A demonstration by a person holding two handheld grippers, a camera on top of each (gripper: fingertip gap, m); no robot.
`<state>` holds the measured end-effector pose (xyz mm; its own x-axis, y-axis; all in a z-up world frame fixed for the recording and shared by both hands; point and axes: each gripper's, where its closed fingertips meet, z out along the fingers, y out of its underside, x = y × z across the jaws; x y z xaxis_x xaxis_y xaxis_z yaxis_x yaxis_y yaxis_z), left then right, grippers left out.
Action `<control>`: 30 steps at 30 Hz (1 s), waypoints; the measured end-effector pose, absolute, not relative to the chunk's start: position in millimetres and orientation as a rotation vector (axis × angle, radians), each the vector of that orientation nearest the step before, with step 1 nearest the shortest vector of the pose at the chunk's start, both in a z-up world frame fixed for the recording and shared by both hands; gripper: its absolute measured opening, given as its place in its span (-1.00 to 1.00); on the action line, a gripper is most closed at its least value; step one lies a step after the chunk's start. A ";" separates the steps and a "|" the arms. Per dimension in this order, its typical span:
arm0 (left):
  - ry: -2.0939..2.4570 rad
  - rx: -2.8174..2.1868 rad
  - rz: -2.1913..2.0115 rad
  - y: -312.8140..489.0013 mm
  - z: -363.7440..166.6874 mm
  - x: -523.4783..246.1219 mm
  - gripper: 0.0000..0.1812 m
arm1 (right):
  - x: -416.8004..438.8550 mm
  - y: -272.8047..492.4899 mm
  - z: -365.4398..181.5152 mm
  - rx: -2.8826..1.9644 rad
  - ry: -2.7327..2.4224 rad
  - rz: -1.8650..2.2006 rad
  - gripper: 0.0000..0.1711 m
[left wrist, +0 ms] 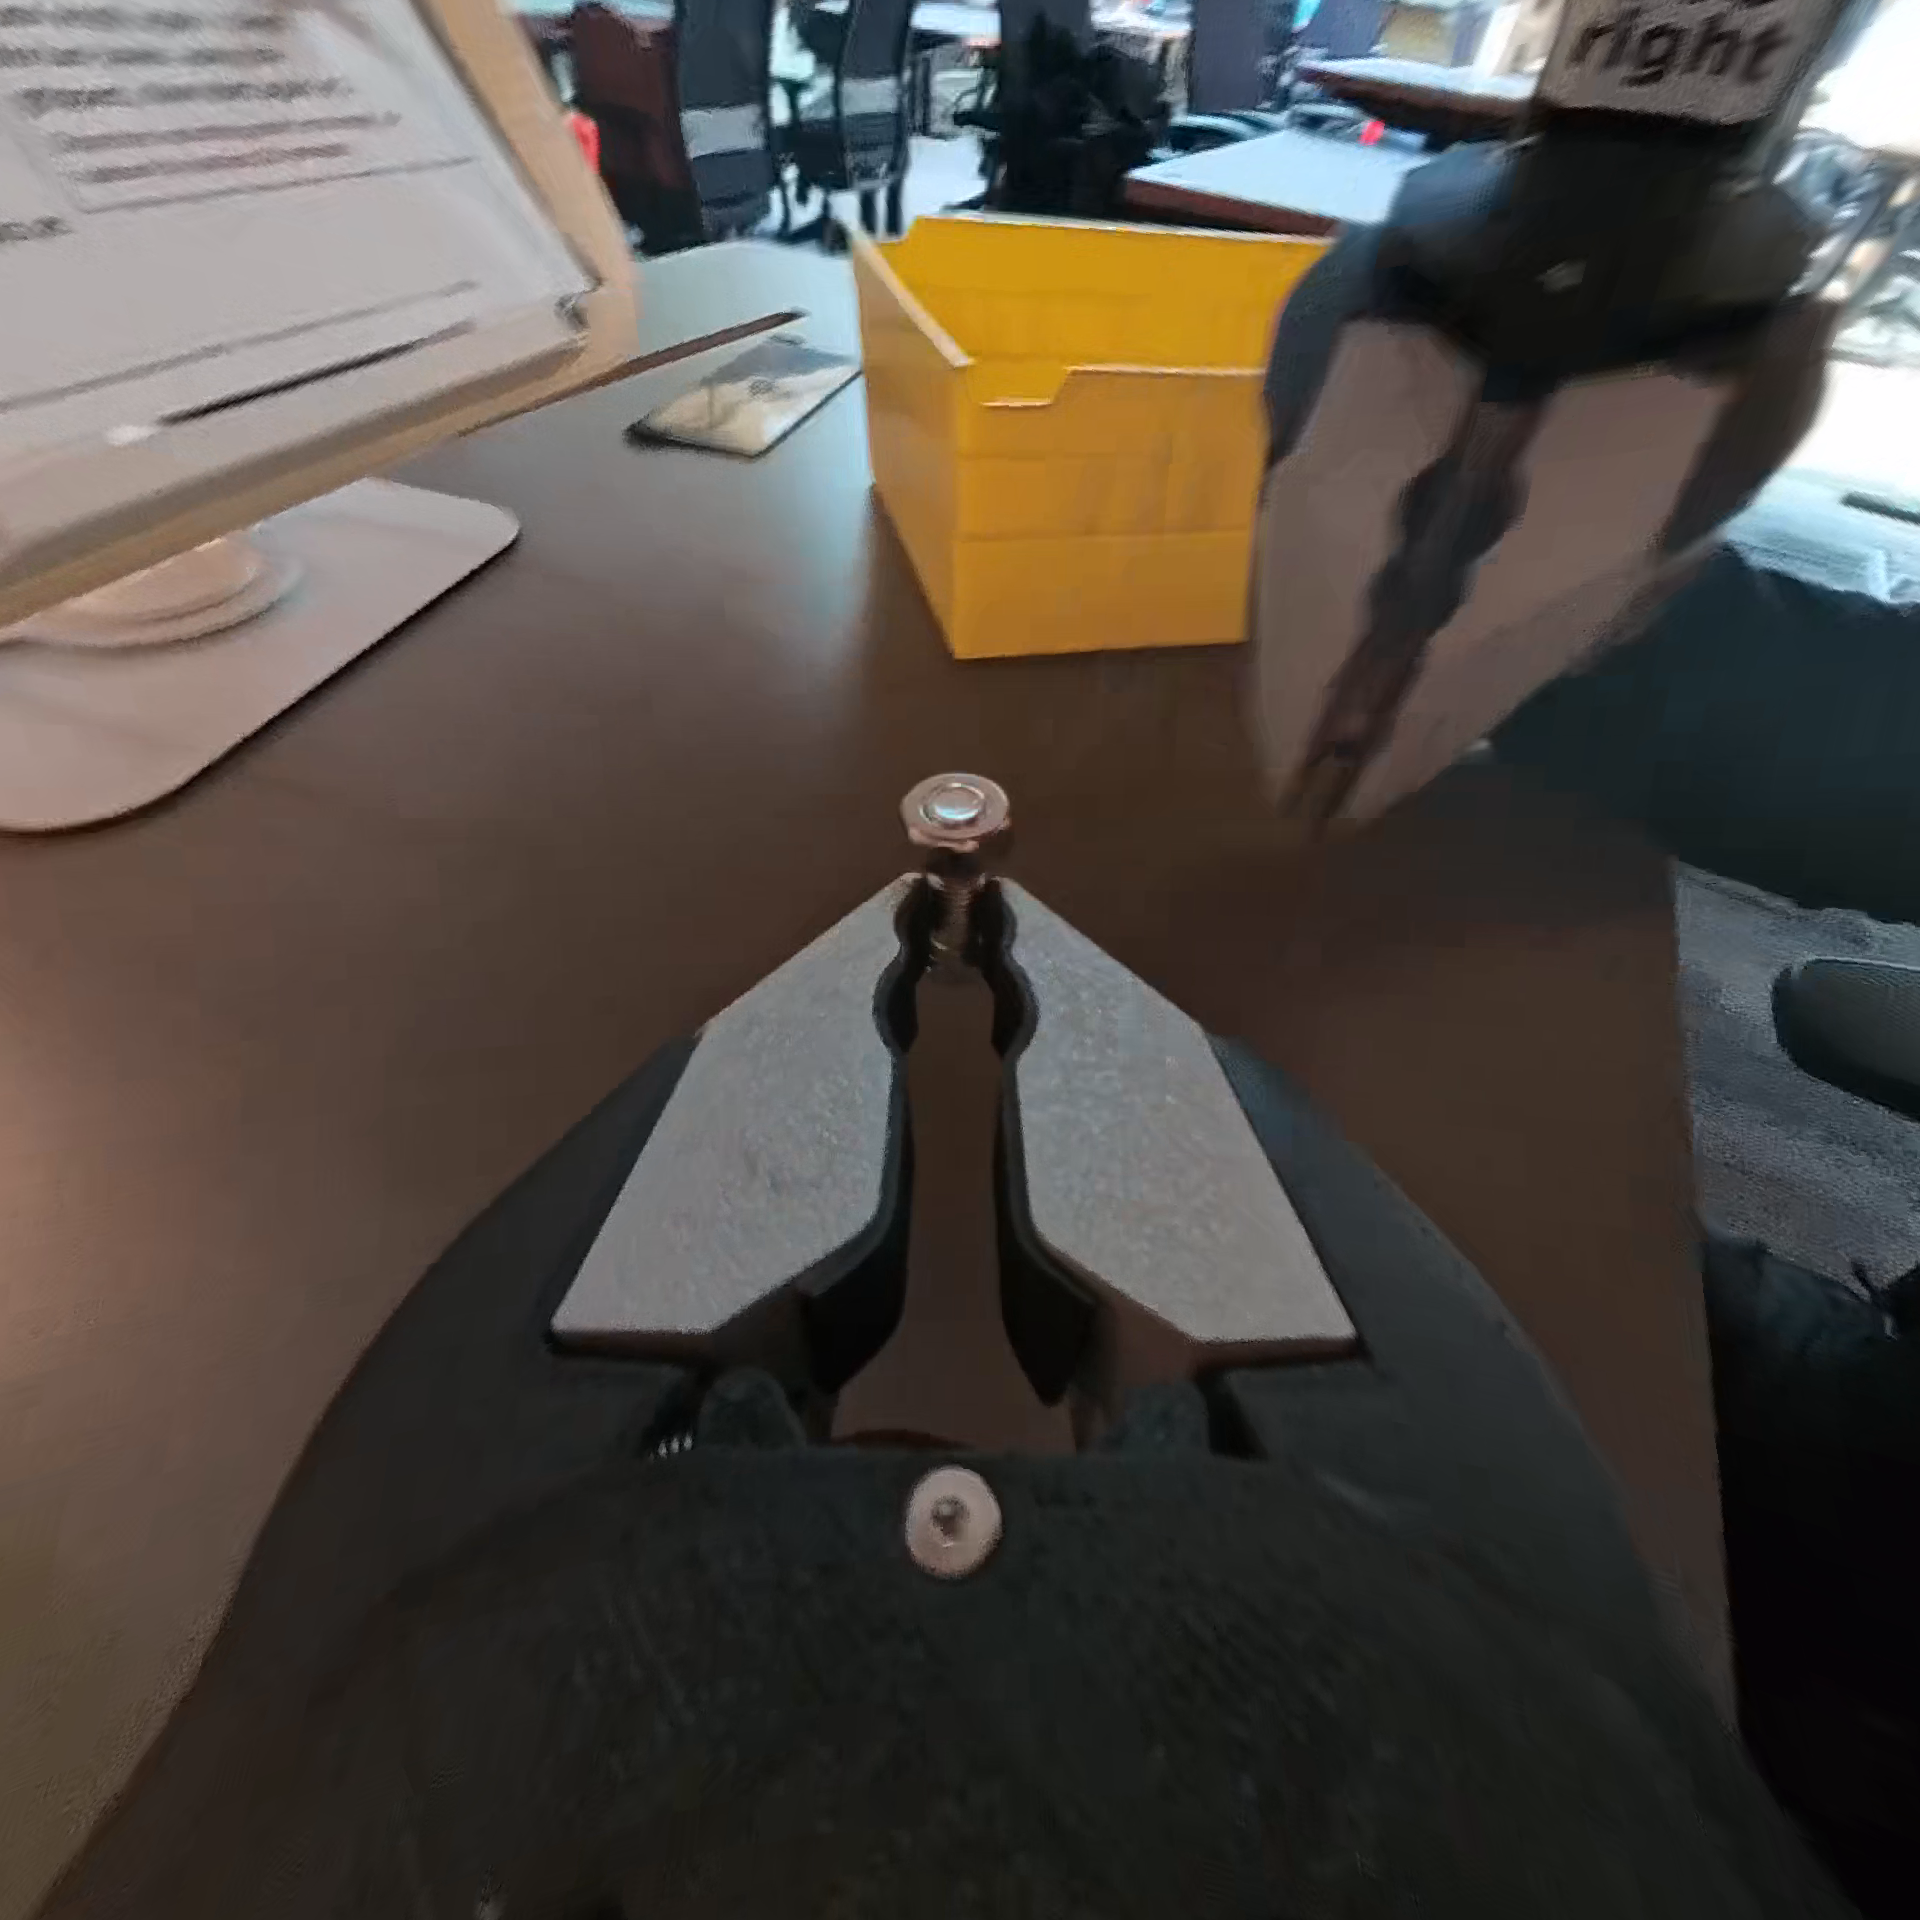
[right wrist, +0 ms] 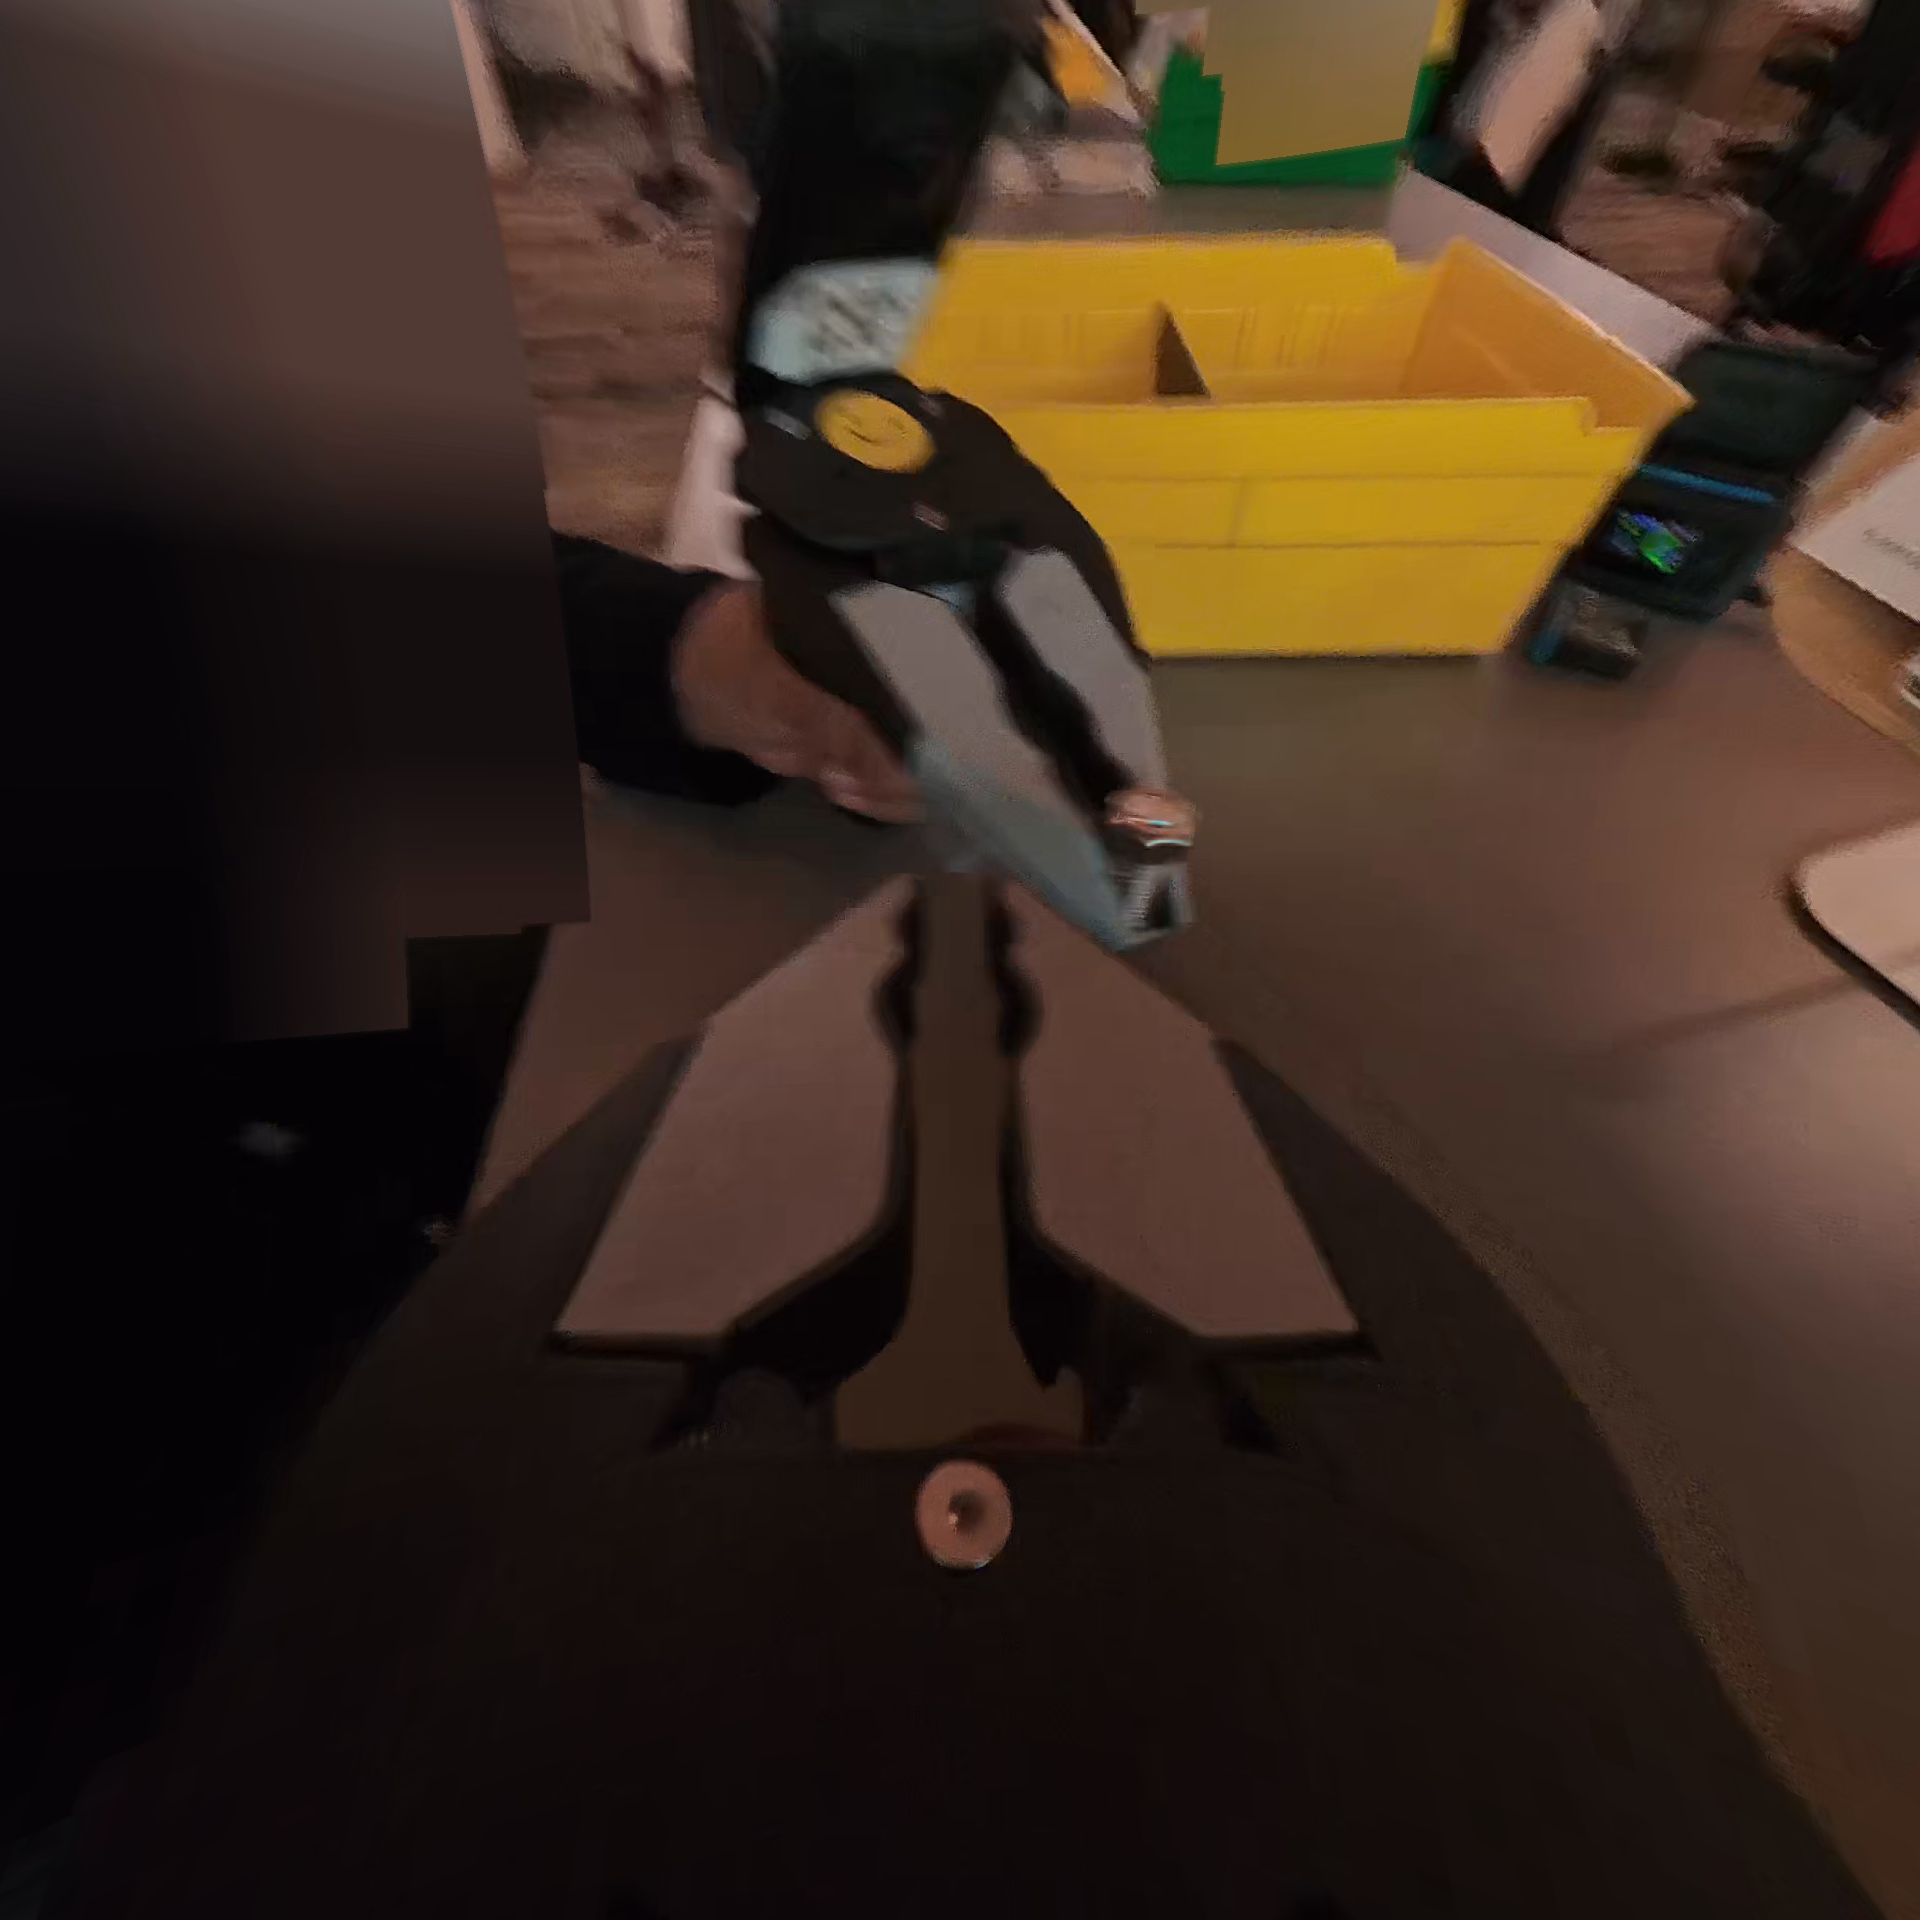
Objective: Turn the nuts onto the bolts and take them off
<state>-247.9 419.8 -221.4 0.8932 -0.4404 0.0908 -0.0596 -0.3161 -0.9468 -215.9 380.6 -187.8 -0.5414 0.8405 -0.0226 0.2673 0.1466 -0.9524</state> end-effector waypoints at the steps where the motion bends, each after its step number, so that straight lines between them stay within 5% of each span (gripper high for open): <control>1: 0.357 -1.883 -0.412 419.2 -224.1 -252.1 -0.91 | -212.9 382.4 -178.3 -1.048 -1.845 1.481 -0.93; 6: 0.469 -1.842 -0.455 414.1 -220.1 -224.1 -0.92 | -235.7 396.7 -185.5 -1.191 -1.811 1.404 -0.39; 9: 0.428 -1.839 -0.433 417.2 -217.6 -230.2 -0.92 | -230.5 389.2 -195.7 -1.145 -1.878 1.322 -0.52; 11: 0.334 -1.875 -0.386 421.7 -221.3 -252.9 -0.92 | -214.8 380.4 -178.7 -1.048 -1.866 1.470 -1.00; 13: 0.305 -1.863 -0.445 419.7 -219.5 -256.8 -0.92 | -214.4 389.5 -165.4 -1.087 -1.775 1.581 -0.93; 15: 0.332 -1.864 -0.437 419.2 -220.4 -251.0 -0.92 | -227.6 406.7 -173.0 -1.205 -1.734 1.498 -0.59; 30: 0.346 -1.858 -0.489 422.0 -220.9 -231.4 -0.84 | -246.6 407.4 -199.0 -1.344 -1.717 1.395 -0.81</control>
